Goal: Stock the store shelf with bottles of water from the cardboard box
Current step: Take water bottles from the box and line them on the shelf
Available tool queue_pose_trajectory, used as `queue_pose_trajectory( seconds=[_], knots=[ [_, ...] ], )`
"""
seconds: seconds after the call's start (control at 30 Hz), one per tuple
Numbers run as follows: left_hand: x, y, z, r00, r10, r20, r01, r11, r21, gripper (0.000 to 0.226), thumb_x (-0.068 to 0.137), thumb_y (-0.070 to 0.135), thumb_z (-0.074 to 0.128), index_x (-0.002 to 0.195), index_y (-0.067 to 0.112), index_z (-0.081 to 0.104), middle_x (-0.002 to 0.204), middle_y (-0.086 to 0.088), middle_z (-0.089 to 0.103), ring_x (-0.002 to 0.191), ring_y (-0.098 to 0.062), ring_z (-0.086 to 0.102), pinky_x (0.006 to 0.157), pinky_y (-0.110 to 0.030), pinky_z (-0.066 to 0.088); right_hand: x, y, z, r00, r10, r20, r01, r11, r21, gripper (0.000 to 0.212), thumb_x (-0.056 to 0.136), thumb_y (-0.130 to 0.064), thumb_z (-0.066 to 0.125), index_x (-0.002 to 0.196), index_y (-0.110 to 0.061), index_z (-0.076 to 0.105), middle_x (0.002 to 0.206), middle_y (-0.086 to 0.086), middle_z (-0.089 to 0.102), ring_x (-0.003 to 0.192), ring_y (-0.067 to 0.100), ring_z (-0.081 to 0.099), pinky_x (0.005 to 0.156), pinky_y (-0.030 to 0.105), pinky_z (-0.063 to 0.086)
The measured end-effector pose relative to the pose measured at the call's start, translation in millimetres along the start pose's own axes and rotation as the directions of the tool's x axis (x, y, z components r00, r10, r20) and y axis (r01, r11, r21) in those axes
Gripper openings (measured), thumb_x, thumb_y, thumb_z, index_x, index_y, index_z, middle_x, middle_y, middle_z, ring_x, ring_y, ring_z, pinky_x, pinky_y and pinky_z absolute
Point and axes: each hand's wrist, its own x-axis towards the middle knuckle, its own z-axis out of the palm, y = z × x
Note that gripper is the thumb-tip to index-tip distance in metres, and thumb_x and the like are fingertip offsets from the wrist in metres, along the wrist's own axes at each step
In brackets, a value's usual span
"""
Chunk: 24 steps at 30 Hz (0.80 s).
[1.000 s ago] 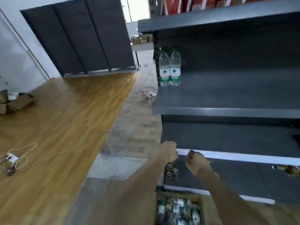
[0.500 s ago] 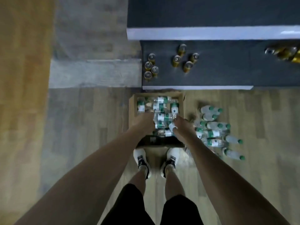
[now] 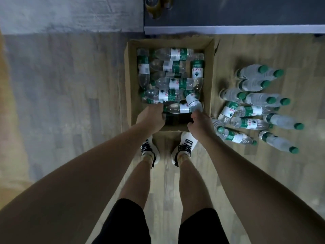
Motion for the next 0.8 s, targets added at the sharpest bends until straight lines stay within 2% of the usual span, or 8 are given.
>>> queue_pose_trajectory(
  seconds=[0.2,0.37,0.53,0.63,0.7,0.8],
  knots=[
    [48,4,62,0.998,-0.059,0.037,0.06,0.997,-0.047,0.006,0.094,0.016,0.05,0.097,0.014,0.055,0.086,-0.005,0.059,0.077,-0.023,0.06,0.064,-0.037,0.054,66,27,35,0.999,0.036,0.001,-0.036,0.998,-0.042,0.04,0.088,-0.008,0.057,0.128,-0.009,0.051,0.126,0.017,0.056,0.111,0.035,0.057,0.084,0.036,0.051],
    [87,15,96,0.995,-0.049,0.082,0.052,0.998,-0.04,0.017,0.095,0.018,0.049,0.111,0.014,0.054,0.097,-0.005,0.056,0.087,-0.028,0.059,0.069,-0.036,0.049,114,50,58,0.999,0.044,0.005,-0.044,0.995,-0.086,0.048,0.086,-0.009,0.061,0.131,-0.008,0.046,0.133,0.018,0.049,0.119,0.036,0.051,0.092,0.038,0.047],
    [128,14,131,0.999,-0.012,0.043,0.014,0.998,-0.056,0.019,0.094,0.016,0.051,0.113,0.014,0.056,0.104,-0.005,0.06,0.088,-0.024,0.057,0.067,-0.034,0.047,159,69,80,0.996,0.081,-0.045,-0.087,0.982,-0.169,0.069,0.091,-0.013,0.06,0.149,-0.009,0.024,0.146,0.021,0.037,0.129,0.036,0.043,0.104,0.042,0.04],
    [148,9,152,1.0,0.008,0.019,-0.007,0.998,-0.064,0.02,0.095,0.016,0.051,0.114,0.015,0.057,0.108,-0.006,0.063,0.092,-0.025,0.06,0.07,-0.035,0.05,182,74,100,0.989,0.148,0.007,-0.144,0.97,-0.197,0.079,0.093,-0.015,0.061,0.153,-0.005,0.011,0.153,0.025,0.027,0.136,0.039,0.037,0.105,0.044,0.04],
    [160,5,165,1.0,0.011,0.014,-0.01,0.998,-0.069,0.021,0.094,0.016,0.051,0.114,0.015,0.057,0.11,-0.006,0.063,0.095,-0.025,0.061,0.074,-0.038,0.053,196,76,114,0.986,0.165,0.01,-0.156,0.947,-0.28,0.083,0.094,-0.017,0.06,0.153,0.0,0.005,0.154,0.028,0.023,0.137,0.042,0.034,0.102,0.046,0.042],
    [171,1,181,1.0,0.01,0.023,-0.008,0.996,-0.088,0.019,0.093,0.016,0.051,0.111,0.016,0.057,0.111,-0.005,0.062,0.096,-0.025,0.06,0.077,-0.042,0.055,208,79,129,0.985,0.172,-0.02,-0.167,0.913,-0.371,0.087,0.093,-0.018,0.063,0.152,0.002,0.002,0.15,0.031,0.024,0.131,0.044,0.038,0.096,0.046,0.047]
  ],
)
